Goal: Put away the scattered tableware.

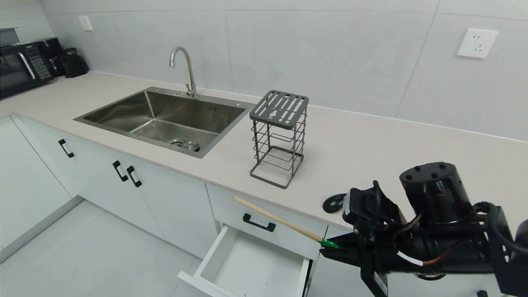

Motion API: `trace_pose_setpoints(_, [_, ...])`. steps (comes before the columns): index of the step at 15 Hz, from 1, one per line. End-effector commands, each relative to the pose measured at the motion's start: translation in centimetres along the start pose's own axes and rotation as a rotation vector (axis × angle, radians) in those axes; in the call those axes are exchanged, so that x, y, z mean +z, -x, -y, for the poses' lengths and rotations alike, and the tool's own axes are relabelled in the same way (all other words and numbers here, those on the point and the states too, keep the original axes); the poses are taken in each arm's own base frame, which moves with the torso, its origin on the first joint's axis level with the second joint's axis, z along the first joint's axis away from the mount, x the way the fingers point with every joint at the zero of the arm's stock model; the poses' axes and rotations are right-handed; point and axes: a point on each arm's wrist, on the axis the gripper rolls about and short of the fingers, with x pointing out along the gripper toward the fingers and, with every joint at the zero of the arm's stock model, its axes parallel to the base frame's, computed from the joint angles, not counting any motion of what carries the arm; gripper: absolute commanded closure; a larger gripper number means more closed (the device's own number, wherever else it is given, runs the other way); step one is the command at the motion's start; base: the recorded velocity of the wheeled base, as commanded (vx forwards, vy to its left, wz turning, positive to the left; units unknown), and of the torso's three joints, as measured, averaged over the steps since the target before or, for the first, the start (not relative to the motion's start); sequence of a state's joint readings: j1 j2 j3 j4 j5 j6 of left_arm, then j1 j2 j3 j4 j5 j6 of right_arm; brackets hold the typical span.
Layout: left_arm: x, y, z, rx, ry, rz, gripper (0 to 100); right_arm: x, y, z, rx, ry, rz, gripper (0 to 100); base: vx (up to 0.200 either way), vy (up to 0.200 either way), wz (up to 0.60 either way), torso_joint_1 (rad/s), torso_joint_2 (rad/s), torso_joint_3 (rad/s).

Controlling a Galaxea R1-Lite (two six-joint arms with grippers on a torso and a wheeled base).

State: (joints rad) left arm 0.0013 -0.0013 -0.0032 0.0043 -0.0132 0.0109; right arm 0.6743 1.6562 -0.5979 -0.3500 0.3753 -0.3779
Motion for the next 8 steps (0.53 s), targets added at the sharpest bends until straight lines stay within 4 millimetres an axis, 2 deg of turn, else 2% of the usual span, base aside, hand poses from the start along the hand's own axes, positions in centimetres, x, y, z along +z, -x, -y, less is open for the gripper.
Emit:
trace_pose_setpoints(1, [0.0,0.0,0.0,0.001,0.000,-0.002,0,-0.2,-1.6,0.6,0.015,-0.012,-0.031,100,0.000,0.000,0.00,0.000,0.00,0.000])
trace_pose_setpoints(3, [0.0,0.0,0.0,0.000,0.000,-0.002,0,-0.4,-1.9,0.6,0.020,-0.017,-0.043,100,0.000,0.000,0.00,0.000,0.00,0.000])
trace_pose_setpoints(5, [0.0,0.0,0.0,0.000,0.000,-0.002,0,-0.1,-3.1,1.2,0.025,-0.020,-0.050,100,0.000,0.000,0.00,-0.047,0.09,0.047])
trace_pose_setpoints(8, [0.0,0.0,0.0,0.000,0.000,-0.002,0,0.6,-3.6,1.5,0.022,-0.012,-0.035,100,0.000,0.000,0.00,-0.217,0.42,0.207])
